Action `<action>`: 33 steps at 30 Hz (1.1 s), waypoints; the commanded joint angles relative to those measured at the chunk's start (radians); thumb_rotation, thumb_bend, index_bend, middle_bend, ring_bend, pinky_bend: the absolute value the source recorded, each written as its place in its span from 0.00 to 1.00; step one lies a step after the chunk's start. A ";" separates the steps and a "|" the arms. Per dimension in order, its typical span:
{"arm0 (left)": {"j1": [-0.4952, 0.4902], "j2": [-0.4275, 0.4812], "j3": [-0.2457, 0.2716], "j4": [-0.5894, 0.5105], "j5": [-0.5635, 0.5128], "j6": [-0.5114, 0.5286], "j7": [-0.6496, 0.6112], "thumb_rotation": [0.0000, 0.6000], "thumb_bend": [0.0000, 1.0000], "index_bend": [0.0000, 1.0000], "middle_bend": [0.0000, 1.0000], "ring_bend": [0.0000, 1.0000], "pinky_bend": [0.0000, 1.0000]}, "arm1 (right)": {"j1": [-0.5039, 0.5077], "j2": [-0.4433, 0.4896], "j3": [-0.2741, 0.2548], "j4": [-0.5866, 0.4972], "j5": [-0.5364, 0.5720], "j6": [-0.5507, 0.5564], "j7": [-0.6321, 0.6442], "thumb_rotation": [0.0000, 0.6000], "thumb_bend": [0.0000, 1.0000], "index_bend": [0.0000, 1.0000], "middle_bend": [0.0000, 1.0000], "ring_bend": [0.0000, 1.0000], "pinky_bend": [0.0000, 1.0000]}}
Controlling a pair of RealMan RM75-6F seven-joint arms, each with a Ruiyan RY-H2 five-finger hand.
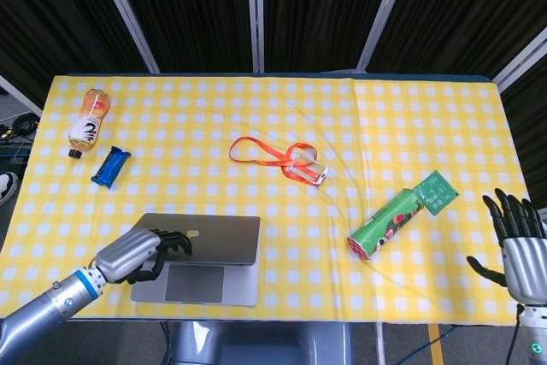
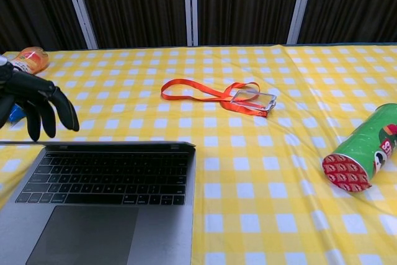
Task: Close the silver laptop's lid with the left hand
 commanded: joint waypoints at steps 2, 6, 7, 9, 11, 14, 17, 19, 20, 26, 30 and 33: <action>0.015 -0.040 0.032 0.043 0.033 0.030 -0.014 1.00 1.00 0.35 0.26 0.33 0.37 | 0.000 0.000 0.000 0.000 0.000 -0.001 -0.001 1.00 0.00 0.00 0.00 0.00 0.00; 0.030 -0.121 0.058 0.126 0.041 0.054 -0.019 1.00 1.00 0.35 0.27 0.33 0.37 | 0.000 -0.001 -0.001 0.000 -0.002 -0.001 -0.003 1.00 0.00 0.00 0.00 0.00 0.00; 0.034 -0.144 0.060 0.150 0.042 0.063 -0.021 1.00 1.00 0.35 0.27 0.33 0.37 | 0.000 -0.001 -0.001 0.000 -0.002 0.000 -0.003 1.00 0.00 0.00 0.00 0.00 0.00; 0.037 -0.176 0.069 0.185 0.046 0.075 -0.030 1.00 1.00 0.36 0.27 0.33 0.37 | 0.000 -0.001 -0.001 0.000 -0.001 -0.001 -0.004 1.00 0.00 0.00 0.00 0.00 0.00; 0.036 -0.200 0.079 0.211 0.051 0.080 -0.038 1.00 1.00 0.36 0.27 0.33 0.37 | 0.000 -0.001 -0.001 0.001 -0.001 -0.002 -0.004 1.00 0.00 0.00 0.00 0.00 0.00; 0.034 -0.237 0.092 0.248 0.049 0.081 -0.042 1.00 1.00 0.36 0.27 0.33 0.37 | 0.000 -0.001 0.000 0.001 -0.001 -0.001 -0.004 1.00 0.00 0.00 0.00 0.00 0.00; 0.032 -0.260 0.102 0.270 0.045 0.086 -0.043 1.00 1.00 0.36 0.27 0.33 0.37 | -0.001 -0.001 0.000 0.001 -0.001 0.000 -0.001 1.00 0.00 0.00 0.00 0.00 0.00; 0.031 -0.272 0.107 0.280 0.041 0.086 -0.039 1.00 1.00 0.36 0.27 0.33 0.37 | -0.001 0.000 0.000 0.001 -0.001 0.000 0.000 1.00 0.00 0.00 0.00 0.00 0.00; 0.031 -0.278 0.109 0.285 0.040 0.086 -0.035 1.00 1.00 0.36 0.27 0.33 0.37 | -0.001 0.000 -0.001 0.001 -0.002 0.000 0.000 1.00 0.00 0.00 0.00 0.00 0.00; 0.028 -0.312 0.123 0.305 0.030 0.088 -0.015 1.00 1.00 0.36 0.27 0.33 0.37 | -0.002 0.001 -0.001 -0.001 -0.004 0.002 0.001 1.00 0.00 0.00 0.00 0.00 0.00; 0.023 -0.331 0.131 0.321 0.015 0.076 -0.012 1.00 1.00 0.36 0.27 0.33 0.37 | -0.002 0.002 -0.001 -0.001 -0.004 0.002 0.003 1.00 0.00 0.00 0.00 0.00 0.00; 0.023 -0.342 0.134 0.330 0.005 0.073 -0.010 1.00 1.00 0.36 0.27 0.33 0.37 | -0.002 0.002 -0.001 -0.001 -0.003 0.001 0.004 1.00 0.00 0.00 0.00 0.00 0.00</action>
